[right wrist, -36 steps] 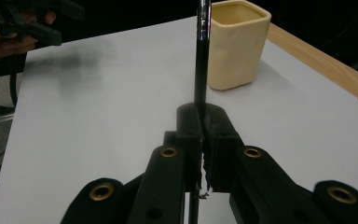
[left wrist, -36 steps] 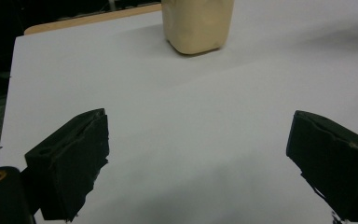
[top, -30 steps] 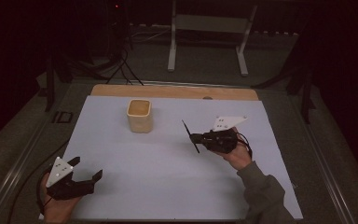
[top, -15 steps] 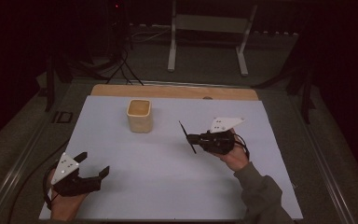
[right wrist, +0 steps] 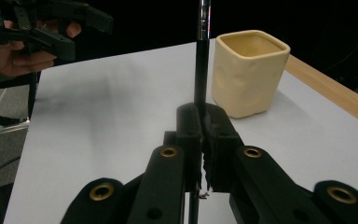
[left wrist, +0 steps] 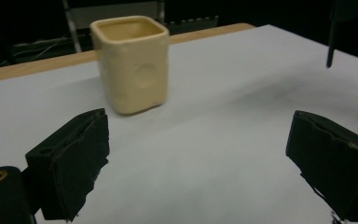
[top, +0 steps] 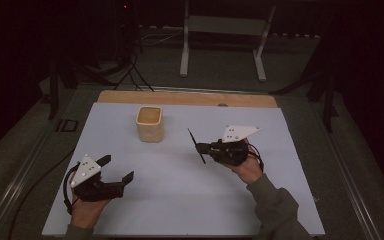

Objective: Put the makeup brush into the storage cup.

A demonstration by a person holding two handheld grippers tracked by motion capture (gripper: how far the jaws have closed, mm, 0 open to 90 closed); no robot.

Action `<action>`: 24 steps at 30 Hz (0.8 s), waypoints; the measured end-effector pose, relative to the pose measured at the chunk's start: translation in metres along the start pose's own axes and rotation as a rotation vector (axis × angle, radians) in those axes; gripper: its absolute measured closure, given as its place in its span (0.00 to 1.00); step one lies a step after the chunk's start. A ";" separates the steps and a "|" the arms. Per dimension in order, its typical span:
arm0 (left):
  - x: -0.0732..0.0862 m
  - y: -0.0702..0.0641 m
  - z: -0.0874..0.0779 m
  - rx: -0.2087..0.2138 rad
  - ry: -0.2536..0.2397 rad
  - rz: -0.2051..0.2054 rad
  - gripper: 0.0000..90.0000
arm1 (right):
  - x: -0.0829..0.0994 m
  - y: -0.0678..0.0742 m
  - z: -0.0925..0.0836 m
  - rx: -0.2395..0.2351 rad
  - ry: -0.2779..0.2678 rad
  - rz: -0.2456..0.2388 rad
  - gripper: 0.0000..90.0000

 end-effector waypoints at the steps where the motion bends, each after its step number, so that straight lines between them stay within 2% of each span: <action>1: -0.003 -0.002 0.003 0.006 -0.002 0.003 0.08 | 0.000 0.000 0.000 0.000 -0.002 -0.001 0.95; 10: -0.020 -0.014 0.016 0.058 -0.035 0.003 0.08 | -0.003 0.002 0.003 -0.001 -0.022 0.001 0.95; 24: -0.038 -0.027 0.032 0.099 -0.054 0.021 0.09 | -0.008 0.007 0.013 -0.018 -0.034 0.000 0.95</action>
Point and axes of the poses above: each handheld gripper's, and its own axes: z roughly forward along the jaws, x roughly out of its underside, y roughly to its left, the point moved 2 cm from there along z, roughly forward along the jaws, and after that the axes turned 2 degrees about y, right-handed, at the moved point
